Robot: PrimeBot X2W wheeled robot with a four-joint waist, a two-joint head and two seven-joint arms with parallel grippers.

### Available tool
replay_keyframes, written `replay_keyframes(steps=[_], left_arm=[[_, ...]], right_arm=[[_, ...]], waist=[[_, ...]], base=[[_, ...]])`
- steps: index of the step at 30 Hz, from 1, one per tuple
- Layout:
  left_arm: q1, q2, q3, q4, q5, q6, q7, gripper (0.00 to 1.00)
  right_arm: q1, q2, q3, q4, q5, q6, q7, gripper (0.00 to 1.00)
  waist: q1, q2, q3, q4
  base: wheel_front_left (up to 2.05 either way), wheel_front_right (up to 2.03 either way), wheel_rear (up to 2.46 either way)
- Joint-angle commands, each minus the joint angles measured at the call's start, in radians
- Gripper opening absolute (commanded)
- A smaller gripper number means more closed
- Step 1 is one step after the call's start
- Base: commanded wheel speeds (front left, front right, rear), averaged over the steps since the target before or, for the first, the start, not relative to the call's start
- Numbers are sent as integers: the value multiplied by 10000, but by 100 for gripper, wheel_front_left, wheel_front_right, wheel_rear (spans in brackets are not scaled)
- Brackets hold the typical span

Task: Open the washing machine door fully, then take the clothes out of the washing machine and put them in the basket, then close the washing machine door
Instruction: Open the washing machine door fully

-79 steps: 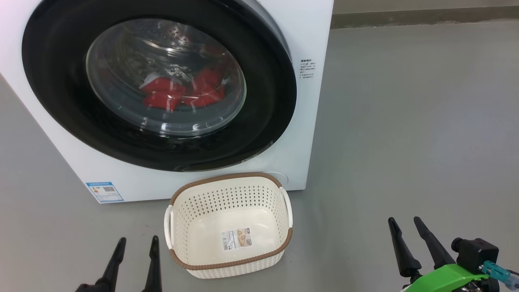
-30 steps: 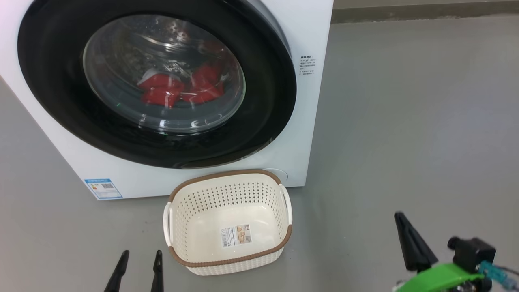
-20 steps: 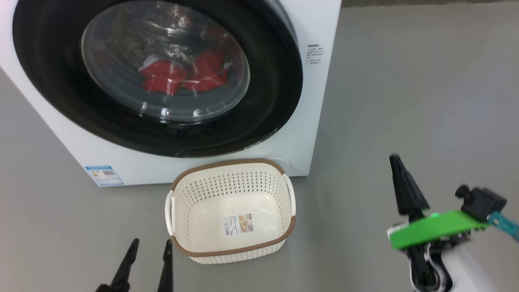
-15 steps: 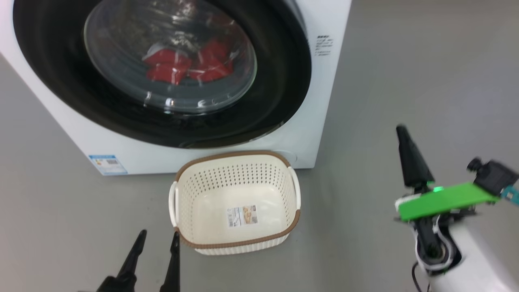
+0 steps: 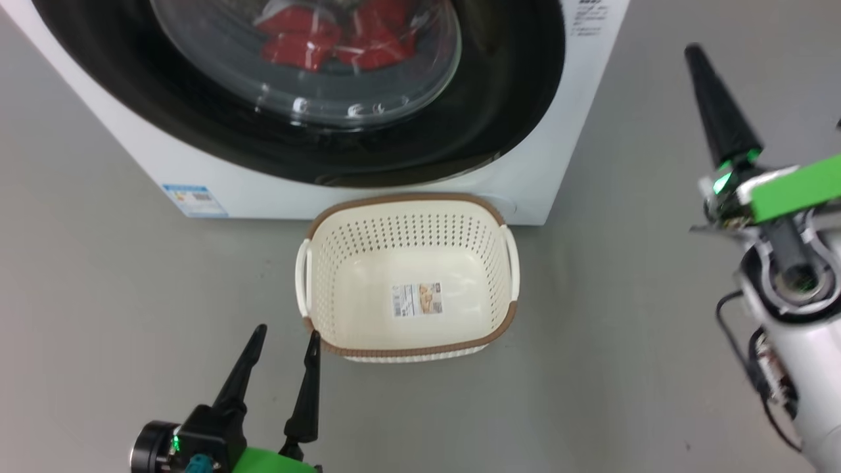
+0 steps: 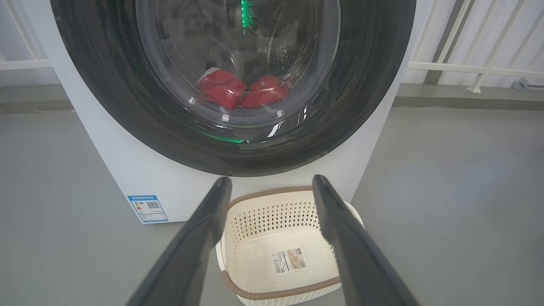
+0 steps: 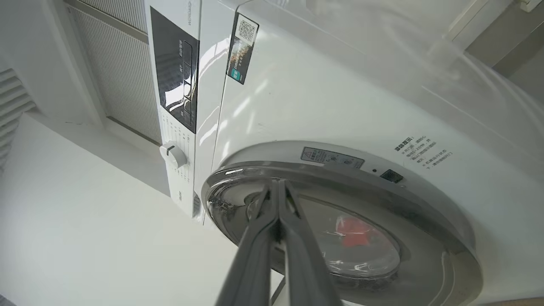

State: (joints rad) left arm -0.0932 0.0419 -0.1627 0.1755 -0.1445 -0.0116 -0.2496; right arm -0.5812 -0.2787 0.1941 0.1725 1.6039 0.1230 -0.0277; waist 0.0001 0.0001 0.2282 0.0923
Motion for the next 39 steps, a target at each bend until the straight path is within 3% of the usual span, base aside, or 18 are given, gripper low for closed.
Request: replay_keyframes(steps=[1,10,15,29,39], left_arm=[[-315,83,243,-179,-92,89,-122,100],[-895,83,-207,-118,-285,216,-122,100],[-1144,83,-463,-90,-396,294,-122,100],[-1649,83,-1002,-131,-689,557,-122,100],[-2033,83,-1452,-202,-948,742,-122,100]], right_arm=[[-340,-80,-18,-309,258,77,264,0],[-1867,-232,-1485,488,2078,77,3043,0],[-2730,-410,-1952,1469,2475,77,4586,0],[-4881,-776,-1644,3980,2741,77,7401,0],[-6239,-912,-1149,5181,2488,77,8153,0]], waist=[[0,-1,365,252],[0,-1,1129,614],[0,-1,1495,843],[0,-1,2341,1234],[0,-1,2819,1499]], base=[[0,0,0],[0,0,0],[0,0,0],[0,0,0],[0,0,0]])
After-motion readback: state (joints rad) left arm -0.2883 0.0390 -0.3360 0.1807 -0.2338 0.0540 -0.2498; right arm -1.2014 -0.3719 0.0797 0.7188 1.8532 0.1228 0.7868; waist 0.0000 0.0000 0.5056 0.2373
